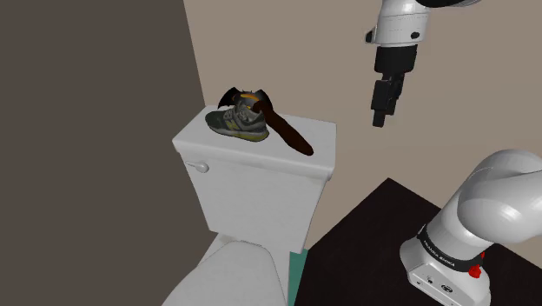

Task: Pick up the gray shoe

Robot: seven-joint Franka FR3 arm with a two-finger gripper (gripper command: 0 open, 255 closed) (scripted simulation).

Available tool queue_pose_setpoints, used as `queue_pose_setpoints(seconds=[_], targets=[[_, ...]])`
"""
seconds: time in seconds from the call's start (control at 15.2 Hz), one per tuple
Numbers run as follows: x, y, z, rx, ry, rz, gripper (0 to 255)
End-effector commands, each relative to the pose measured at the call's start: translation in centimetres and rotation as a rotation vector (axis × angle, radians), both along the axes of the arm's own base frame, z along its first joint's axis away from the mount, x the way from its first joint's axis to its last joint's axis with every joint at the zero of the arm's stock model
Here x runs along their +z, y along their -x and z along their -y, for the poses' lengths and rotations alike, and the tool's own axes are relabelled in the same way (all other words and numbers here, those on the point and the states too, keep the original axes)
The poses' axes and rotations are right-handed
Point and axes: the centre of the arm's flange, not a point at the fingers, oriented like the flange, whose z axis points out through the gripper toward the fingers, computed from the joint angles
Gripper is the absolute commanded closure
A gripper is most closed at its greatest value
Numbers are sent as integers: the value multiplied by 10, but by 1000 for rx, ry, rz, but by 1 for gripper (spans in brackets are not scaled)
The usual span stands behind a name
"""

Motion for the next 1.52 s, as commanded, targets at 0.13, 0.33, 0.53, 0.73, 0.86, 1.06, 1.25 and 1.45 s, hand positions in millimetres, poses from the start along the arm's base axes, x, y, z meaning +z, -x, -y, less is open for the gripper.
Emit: queue_pose_setpoints(seconds=[0.13, 0.33, 0.53, 0.73, 0.86, 1.06, 1.25, 1.45], targets=[[-5, -22, -10, 25, 6, 18, 0], [-11, -55, -26, 62, 15, 45, 0], [-17, -87, -43, 100, 24, 72, 0], [-22, -118, -61, 137, 32, 99, 0], [-25, -139, -74, 162, 38, 118, 0], [-29, -170, -94, 199, 47, 145, 0], [-32, -200, -116, 236, 56, 172, 0], [-35, -229, -138, 274, 65, 199, 0]])
